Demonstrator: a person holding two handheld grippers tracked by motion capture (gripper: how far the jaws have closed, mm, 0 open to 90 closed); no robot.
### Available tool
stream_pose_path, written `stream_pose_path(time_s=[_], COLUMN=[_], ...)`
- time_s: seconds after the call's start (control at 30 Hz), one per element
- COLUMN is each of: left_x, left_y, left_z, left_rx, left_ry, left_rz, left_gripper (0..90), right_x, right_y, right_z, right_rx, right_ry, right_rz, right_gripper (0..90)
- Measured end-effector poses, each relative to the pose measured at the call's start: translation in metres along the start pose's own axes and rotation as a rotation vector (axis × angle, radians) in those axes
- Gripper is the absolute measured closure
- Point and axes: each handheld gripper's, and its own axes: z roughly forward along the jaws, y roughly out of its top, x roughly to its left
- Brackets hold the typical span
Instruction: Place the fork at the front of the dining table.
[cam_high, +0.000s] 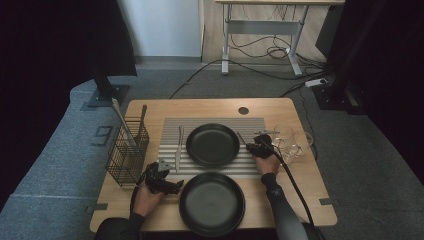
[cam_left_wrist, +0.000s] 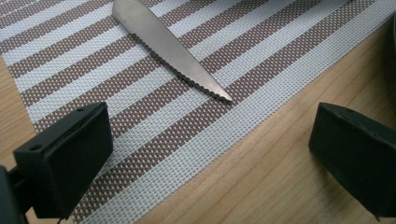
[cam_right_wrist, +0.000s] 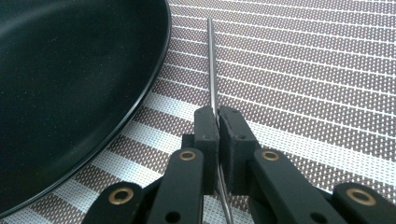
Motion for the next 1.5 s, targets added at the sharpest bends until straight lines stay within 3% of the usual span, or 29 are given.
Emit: stream_pose_path(time_s=[0.47,0.73,0.93,1.1,1.3,1.5], left_x=[0.000,0.000,0.000,-0.001,-0.001,-0.002], left_y=[0.000,0.000,0.000,0.000,0.000,0.000], left_z=[0.000,0.000,0.000,0.000,0.000,0.000], left_rx=[0.000,0.000,-0.001,-0.002,-0.002,-0.002], left_ry=[0.000,0.000,0.001,0.002,0.000,-0.001], left_rz=[0.001,0.001,0.002,0.004,0.005,0.005], left_gripper=[0.0,0.0,0.0,0.0,0.0,0.0], right_x=[-0.005,-0.005,-0.003,0.004,0.005,0.003], right_y=[0.002,0.002,0.005,0.004,-0.004,-0.016], right_z=[-0.003,-0.006,-0.014,-0.022,-0.030,-0.033], right_rx=[-0.004,0.017,0.020,0.038,0.066,0.091], right_ry=[-0.037,-0.077,-0.069,-0.079,-0.103,-0.117], right_rz=[0.014,-0.016,-0.030,-0.081,-0.101,-0.094], right_gripper=[78.7,70.5,63.0,56.5,55.1,59.4])
